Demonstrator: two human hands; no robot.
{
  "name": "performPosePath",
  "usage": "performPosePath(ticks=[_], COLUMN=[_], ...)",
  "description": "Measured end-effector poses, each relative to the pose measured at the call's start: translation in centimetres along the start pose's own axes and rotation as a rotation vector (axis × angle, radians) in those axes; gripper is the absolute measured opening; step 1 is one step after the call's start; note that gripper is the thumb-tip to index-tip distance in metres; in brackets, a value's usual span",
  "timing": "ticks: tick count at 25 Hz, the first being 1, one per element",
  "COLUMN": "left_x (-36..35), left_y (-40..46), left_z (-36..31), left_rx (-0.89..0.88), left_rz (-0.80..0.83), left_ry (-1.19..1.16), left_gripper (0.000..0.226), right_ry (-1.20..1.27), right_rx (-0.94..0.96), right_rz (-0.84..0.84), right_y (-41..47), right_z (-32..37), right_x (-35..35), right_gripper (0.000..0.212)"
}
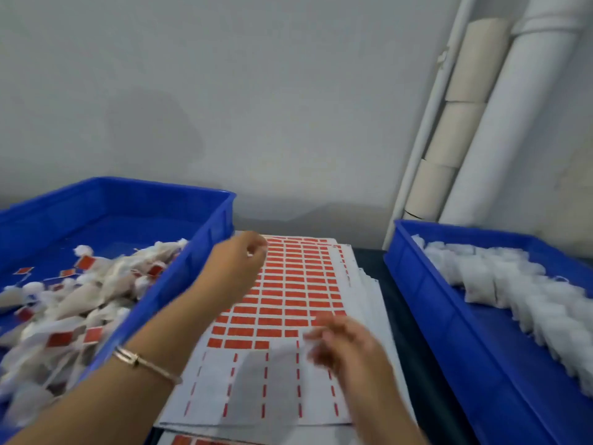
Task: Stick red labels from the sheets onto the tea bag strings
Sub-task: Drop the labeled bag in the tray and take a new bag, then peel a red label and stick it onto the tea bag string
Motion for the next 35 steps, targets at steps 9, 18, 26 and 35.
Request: performPosePath(ticks=[9,18,26,35], left_x=[-17.0,-17.7,-17.5,-16.3], left_y=[-8.8,-8.0,-8.3,-8.5], left_z=[1.3,2.2,2.2,1.2], left_rx=[-0.131,-0.144,-0.137,-0.137], left_rz=[0.381,0.436,0.41,0.354], left_ry=[0.304,0.351,0.327,0.23], left_gripper=[0.044,0.049,0.046,0.041], right_ry=[-0.196,-0.65,-0.8,-0.489], right_rx=[0.145,-0.435,-0.278,0.343], right_rz=[-0.631,-0.552,-0.766,-0.858], right_y=[12.8,19.8,20.4,12.3], right_z=[13.3,6.4,8.0,17.6], right_x=[19.2,23.6,24.6,19.9], right_gripper=[0.026,0.028,0.035,0.008])
Point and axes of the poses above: each hand's wrist, its own y-axis towards the middle knuckle, its own x-axis out of the back of the hand, z = x × y, the point moved 6 cm from there along y, towards the middle knuckle, and after that the axes turned 12 degrees about -x, right-handed, at the moved point
